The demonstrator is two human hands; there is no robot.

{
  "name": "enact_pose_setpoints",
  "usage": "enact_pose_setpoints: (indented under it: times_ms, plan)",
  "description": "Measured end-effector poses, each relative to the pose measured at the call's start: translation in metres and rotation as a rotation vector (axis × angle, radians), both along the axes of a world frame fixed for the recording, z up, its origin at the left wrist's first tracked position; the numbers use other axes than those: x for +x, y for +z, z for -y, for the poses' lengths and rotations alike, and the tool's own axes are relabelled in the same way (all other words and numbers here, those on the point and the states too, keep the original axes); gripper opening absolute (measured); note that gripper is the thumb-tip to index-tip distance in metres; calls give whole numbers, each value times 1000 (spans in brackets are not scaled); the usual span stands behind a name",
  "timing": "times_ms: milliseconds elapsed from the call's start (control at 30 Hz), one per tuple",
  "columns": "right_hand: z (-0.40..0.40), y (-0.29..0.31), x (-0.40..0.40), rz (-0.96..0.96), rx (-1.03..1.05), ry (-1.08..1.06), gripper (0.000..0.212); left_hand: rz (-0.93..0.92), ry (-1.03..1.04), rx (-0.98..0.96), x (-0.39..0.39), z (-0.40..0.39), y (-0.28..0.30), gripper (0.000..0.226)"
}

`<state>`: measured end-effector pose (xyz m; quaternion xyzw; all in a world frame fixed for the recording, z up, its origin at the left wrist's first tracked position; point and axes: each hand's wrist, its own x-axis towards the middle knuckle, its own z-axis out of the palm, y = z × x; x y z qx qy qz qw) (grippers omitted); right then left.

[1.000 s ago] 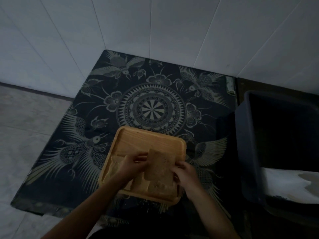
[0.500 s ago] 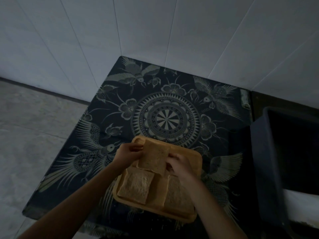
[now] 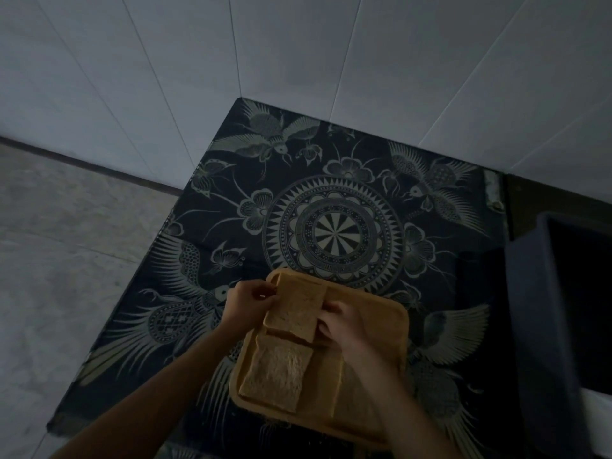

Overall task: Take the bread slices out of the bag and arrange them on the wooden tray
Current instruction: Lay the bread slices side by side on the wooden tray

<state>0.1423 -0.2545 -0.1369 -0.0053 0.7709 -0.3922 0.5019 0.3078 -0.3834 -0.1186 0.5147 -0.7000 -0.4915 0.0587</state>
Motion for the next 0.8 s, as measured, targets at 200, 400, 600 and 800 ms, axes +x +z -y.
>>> enact_pose_setpoints:
  times_ms: [200, 400, 600, 800]
  plan:
    - [0, -5, -2, 5, -4, -13, 12, 52, -21, -112, -1, 0, -13, 21]
    - [-11, -6, 1, -95, -56, 11, 24, 98, -52, -164, -3, -3, -17, 19]
    - [-17, -7, 12, -144, -99, 39, 32, 94, -52, -193, 4, -2, -17, 21]
    - [-16, -5, 18, -153, -125, 29, 35, 110, -66, -215, 4, -1, -17, 19]
